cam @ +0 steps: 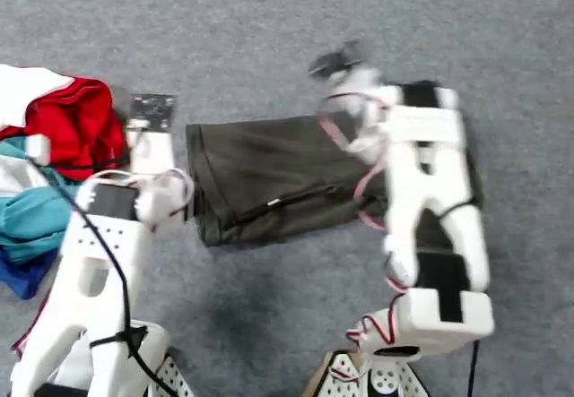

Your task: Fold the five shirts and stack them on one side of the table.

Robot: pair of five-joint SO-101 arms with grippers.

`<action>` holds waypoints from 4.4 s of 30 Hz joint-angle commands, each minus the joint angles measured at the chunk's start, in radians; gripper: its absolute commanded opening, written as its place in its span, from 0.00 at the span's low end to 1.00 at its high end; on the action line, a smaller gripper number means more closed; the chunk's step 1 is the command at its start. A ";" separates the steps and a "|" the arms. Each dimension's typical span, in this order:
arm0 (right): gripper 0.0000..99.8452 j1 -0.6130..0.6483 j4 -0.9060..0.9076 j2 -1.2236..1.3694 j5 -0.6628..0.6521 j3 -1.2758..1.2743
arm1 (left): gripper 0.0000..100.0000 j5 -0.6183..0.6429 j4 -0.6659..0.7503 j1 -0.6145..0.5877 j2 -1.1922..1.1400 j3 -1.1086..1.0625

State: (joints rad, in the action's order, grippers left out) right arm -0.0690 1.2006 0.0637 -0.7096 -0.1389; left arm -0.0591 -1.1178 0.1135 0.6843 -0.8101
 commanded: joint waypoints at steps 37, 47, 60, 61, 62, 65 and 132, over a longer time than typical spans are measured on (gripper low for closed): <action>0.17 -0.242 -0.493 0.130 0.333 -0.033 | 0.14 0.327 -0.147 0.190 -0.928 0.614; 0.17 -0.242 -0.517 0.130 0.333 -0.053 | 0.13 0.328 -0.141 0.193 -0.974 0.623; 0.17 -0.242 -0.519 0.130 0.328 -0.053 | 0.02 0.324 -0.147 0.195 -0.972 0.641; 0.17 -0.242 -0.519 0.130 0.328 -0.051 | 0.02 0.322 -0.153 0.195 -0.972 0.651; 0.17 -0.242 -0.519 0.130 0.328 -0.051 | 0.02 0.321 -0.175 0.195 -0.972 0.661; 0.17 -0.242 -0.519 0.130 0.327 -0.051 | 0.02 0.304 -0.255 0.190 -0.972 0.723; 0.01 -0.275 -0.115 0.656 0.161 0.593 | 0.02 0.160 0.031 -0.061 -1.268 1.051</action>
State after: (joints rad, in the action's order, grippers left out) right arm -0.3176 1.0794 0.7204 -0.5194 0.3874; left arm 0.0698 -1.1132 0.0844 -0.5631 0.1872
